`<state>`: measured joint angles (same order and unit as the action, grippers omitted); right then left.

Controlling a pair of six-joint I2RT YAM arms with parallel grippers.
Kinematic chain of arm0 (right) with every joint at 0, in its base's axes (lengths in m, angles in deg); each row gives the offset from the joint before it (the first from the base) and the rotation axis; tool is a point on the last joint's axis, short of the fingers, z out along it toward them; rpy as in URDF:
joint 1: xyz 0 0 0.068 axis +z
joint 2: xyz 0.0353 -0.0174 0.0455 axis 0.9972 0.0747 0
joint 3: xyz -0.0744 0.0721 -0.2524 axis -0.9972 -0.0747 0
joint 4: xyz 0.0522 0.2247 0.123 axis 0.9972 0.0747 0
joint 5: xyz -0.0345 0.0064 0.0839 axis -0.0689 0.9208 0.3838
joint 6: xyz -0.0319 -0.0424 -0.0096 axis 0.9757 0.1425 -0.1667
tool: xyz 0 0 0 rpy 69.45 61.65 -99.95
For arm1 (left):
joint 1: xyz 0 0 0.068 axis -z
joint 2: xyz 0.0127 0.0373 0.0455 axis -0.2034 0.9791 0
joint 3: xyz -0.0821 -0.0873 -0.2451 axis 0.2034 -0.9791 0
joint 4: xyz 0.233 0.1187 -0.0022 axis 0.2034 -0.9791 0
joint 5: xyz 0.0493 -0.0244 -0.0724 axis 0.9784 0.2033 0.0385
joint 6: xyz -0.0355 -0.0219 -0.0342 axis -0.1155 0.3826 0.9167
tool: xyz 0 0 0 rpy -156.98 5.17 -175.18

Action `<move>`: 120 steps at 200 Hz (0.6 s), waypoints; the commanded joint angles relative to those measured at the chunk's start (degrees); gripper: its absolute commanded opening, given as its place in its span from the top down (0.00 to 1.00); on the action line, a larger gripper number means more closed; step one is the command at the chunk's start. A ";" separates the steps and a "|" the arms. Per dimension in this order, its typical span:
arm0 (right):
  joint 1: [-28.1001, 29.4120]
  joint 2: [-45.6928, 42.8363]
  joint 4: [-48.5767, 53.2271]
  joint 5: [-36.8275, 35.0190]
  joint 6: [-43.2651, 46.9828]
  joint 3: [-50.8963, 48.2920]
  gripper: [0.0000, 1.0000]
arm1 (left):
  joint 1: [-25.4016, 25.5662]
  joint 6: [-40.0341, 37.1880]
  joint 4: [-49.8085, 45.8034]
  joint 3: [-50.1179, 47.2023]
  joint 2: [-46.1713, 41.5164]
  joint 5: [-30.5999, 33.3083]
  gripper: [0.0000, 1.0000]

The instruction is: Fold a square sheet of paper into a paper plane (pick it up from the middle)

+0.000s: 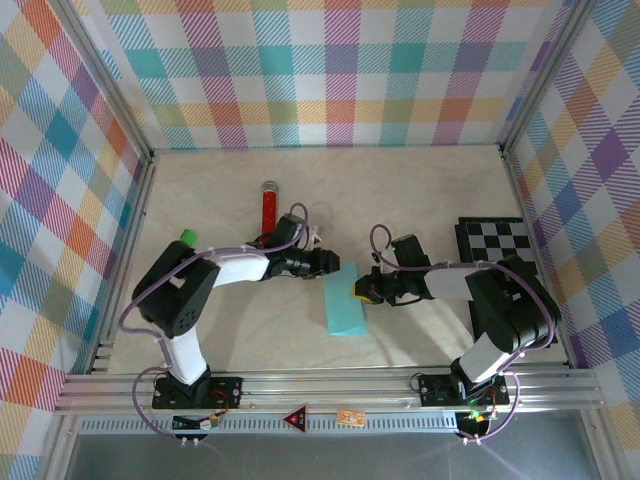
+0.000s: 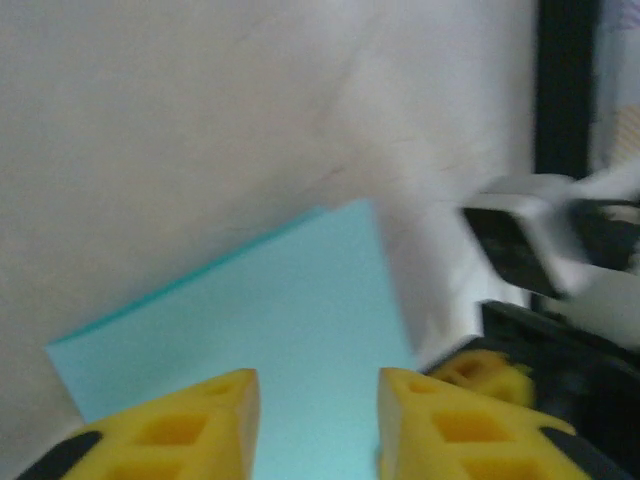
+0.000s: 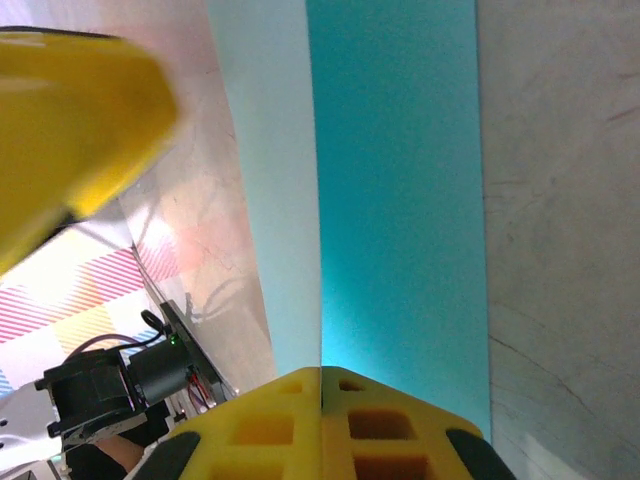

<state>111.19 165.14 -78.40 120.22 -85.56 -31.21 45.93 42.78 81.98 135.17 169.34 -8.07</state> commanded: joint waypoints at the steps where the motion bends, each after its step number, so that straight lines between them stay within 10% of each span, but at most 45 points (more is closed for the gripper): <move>1: -0.34 0.97 -4.96 -1.15 -2.46 -0.71 0.93 | -0.32 -2.45 -0.25 -2.24 -9.52 2.59 0.58; 42: -0.34 2.18 -10.28 -3.03 -7.50 -0.20 0.93 | 4.43 -11.47 -1.98 -10.77 -22.65 11.41 0.45; 120: -0.34 3.21 -10.16 -1.51 -8.49 0.22 0.91 | 32.68 -32.31 -13.41 -10.84 -23.28 45.83 0.25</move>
<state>111.17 168.72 -87.03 117.80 -93.32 -31.43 73.54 19.13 73.41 122.16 142.28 24.35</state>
